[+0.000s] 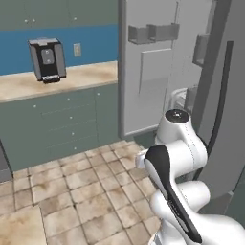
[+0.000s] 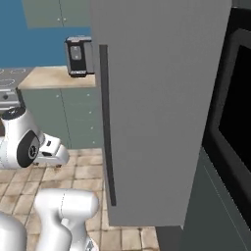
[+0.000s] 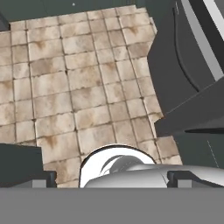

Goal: Gather the lemon wedge and squash from the fridge and place them on a tray on the dining counter. Then gather the chicken drumstick and steak from the fridge and place them on the other tray.

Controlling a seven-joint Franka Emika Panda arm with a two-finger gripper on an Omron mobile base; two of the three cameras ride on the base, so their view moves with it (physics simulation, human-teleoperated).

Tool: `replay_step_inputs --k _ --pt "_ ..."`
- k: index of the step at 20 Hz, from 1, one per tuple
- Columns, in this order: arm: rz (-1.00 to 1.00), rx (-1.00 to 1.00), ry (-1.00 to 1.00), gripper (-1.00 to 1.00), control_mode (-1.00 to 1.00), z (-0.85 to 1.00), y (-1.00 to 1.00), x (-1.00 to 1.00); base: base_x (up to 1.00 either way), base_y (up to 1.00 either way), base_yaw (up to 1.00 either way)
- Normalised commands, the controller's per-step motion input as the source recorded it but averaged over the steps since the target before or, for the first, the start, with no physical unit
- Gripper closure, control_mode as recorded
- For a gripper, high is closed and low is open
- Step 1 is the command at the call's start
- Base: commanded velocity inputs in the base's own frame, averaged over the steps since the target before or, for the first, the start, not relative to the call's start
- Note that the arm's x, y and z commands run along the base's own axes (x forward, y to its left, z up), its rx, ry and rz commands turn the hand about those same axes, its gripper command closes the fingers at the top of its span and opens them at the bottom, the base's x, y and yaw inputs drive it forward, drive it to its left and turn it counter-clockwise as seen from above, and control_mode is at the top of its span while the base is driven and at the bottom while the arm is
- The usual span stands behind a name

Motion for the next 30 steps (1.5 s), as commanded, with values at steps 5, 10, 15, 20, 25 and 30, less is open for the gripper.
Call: replay_step_inputs --k 5,10,15,20,25,30 --pt "0.0 0.0 0.0 -1.0 1.0 0.0 0.0 0.0 0.7 0.35 -0.18" --pt "0.0 0.0 0.0 -1.0 1.0 0.0 0.0 0.0 0.53 0.27 -0.24" --pt "0.0 0.0 0.0 -1.0 1.0 0.0 0.0 0.0 0.44 0.28 -0.29" --pt "0.0 0.0 0.0 -1.0 1.0 0.0 0.0 0.0 0.4 0.28 -0.32" --pt "0.0 0.0 0.0 -1.0 1.0 0.0 0.0 0.0 0.19 0.21 -0.37" --pt "0.0 0.0 0.0 -1.0 1.0 0.0 0.0 0.0 0.12 0.18 -0.4"
